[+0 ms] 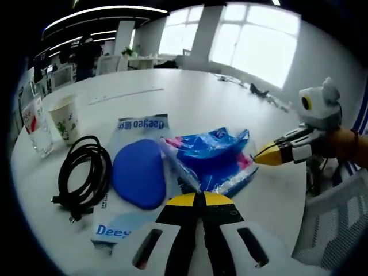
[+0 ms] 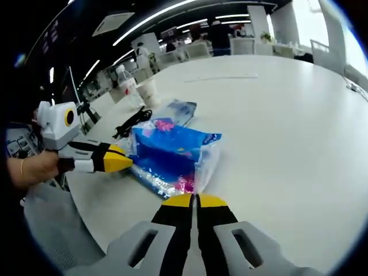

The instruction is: Arrange the tabletop items into an orderly group along one side of the table until the central work area is clear of visible clutter.

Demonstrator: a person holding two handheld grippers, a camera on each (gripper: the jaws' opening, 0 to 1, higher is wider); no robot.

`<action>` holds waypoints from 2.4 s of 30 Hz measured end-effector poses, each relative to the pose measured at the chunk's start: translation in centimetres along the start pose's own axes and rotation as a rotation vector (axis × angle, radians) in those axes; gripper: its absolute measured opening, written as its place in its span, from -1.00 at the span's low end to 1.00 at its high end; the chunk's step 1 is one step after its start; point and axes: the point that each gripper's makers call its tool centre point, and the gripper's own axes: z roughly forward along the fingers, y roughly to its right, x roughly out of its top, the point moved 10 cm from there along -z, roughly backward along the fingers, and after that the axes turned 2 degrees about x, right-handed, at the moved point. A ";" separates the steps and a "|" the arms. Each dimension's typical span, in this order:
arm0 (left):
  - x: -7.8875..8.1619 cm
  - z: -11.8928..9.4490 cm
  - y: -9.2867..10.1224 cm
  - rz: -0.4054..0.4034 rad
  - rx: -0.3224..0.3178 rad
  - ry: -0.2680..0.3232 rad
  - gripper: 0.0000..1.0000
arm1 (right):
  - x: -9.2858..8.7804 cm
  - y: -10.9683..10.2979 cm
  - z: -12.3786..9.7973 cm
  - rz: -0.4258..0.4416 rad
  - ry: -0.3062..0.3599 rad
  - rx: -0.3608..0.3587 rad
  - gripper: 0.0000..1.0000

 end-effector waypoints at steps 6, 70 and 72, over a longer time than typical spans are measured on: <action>1.6 0.1 0.0 0.013 -0.010 0.006 -0.97 | 1.2 0.3 -0.5 -0.010 0.004 -0.007 -1.00; 9.6 12.1 -2.9 -0.266 -0.017 0.186 -0.97 | 10.8 10.9 2.7 -0.118 0.065 -0.165 -1.00; 9.7 12.6 -2.9 -0.276 -0.018 0.191 -0.97 | 11.1 11.4 2.9 -0.112 0.081 -0.174 -1.00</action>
